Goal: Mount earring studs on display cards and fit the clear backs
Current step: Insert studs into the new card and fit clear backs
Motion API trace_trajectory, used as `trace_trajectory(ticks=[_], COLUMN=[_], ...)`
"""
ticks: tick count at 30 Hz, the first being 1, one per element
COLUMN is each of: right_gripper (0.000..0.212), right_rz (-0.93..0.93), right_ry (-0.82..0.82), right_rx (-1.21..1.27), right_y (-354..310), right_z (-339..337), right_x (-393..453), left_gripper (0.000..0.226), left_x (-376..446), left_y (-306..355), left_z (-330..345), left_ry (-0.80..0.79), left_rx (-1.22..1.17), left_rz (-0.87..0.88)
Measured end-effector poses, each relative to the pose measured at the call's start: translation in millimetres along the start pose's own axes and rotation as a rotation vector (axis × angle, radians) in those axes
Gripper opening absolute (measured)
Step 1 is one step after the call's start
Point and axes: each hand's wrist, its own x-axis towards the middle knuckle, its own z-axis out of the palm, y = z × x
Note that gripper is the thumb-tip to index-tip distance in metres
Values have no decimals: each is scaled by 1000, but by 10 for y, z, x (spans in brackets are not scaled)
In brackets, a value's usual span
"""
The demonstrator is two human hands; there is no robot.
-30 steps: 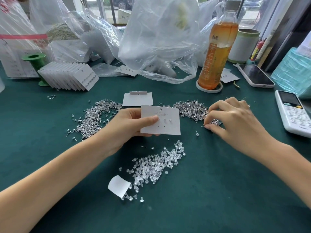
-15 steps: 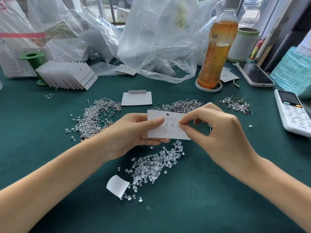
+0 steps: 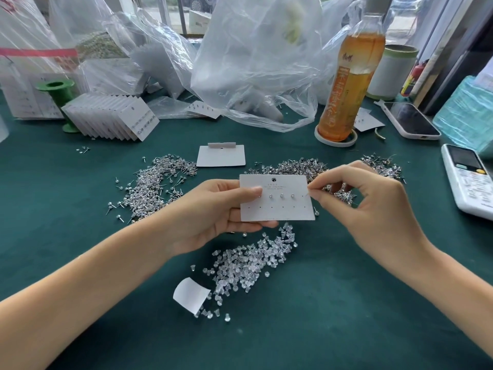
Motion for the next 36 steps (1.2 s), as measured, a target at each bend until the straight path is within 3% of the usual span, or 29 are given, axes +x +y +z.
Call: trace_trajectory(ticks=[16, 23, 33, 36], right_gripper=[5, 7, 17, 38], right_rz=[-192, -214, 157, 393], right_ry=[-3, -21, -3, -87], right_rx=[-138, -152, 150, 309], right_y=[27, 11, -43, -38], right_z=[19, 28, -14, -15], right_x=[-18, -10, 24, 61], left_gripper=[27, 29, 30, 29], left_x=[-4, -3, 0, 2], left_y=[-1, 12, 15, 16], left_z=[0, -2, -10, -11], left_ry=[-24, -22, -15, -13], left_rx=[-22, -44, -64, -70], left_rz=[-29, -48, -59, -58])
